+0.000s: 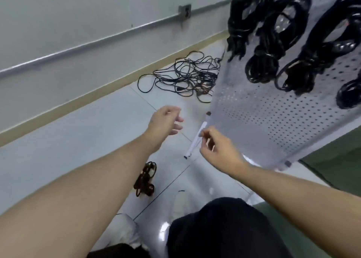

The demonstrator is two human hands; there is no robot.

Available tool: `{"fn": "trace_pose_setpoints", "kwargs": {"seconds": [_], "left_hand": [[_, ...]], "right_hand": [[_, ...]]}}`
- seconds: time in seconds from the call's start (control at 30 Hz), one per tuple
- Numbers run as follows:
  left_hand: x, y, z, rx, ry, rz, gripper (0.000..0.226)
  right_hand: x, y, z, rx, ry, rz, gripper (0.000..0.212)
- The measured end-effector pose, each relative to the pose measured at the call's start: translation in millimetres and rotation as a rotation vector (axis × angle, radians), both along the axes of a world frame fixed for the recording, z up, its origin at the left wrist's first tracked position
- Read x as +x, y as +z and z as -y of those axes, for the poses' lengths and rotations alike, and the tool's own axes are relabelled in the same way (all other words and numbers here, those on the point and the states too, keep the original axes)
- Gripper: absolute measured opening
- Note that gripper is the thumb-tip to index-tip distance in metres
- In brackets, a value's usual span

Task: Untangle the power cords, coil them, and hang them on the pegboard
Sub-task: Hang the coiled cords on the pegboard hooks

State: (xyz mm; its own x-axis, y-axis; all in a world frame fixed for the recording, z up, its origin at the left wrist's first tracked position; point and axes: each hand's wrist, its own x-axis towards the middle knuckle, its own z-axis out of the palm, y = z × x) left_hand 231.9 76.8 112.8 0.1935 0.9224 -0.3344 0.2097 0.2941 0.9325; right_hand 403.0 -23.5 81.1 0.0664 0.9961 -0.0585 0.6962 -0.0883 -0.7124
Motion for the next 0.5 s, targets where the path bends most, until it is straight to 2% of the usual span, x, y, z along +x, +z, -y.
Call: {"fn": "trace_pose_setpoints", "kwargs": {"seconds": [0.1,0.2,0.27,0.37,0.43,0.5], "left_hand": [[-77,-83,-17,-0.173,0.089,-0.257,0.006],[-130,-164,-27,-0.372,0.220,-0.414,0.021],[-146,-207,-25,-0.510,0.231,-0.480,0.026],[-151,-261,-21,-0.777,0.254,-0.430,0.025],[-148,-295,-20,-0.914,0.326,-0.333,0.039],[-142,-329,-22,-0.997,0.418,-0.158,0.059]], "right_hand": [[-46,-55,-37,-0.240,0.106,-0.025,0.030],[-85,-113,-73,-0.569,0.185,-0.054,0.034],[-106,-149,-92,-0.775,0.221,-0.037,0.034],[-131,-198,-114,-0.960,0.202,-0.029,0.050],[-146,-228,-125,-1.042,0.165,-0.007,0.066],[-156,-253,-135,-1.093,0.073,-0.058,0.075]]}}
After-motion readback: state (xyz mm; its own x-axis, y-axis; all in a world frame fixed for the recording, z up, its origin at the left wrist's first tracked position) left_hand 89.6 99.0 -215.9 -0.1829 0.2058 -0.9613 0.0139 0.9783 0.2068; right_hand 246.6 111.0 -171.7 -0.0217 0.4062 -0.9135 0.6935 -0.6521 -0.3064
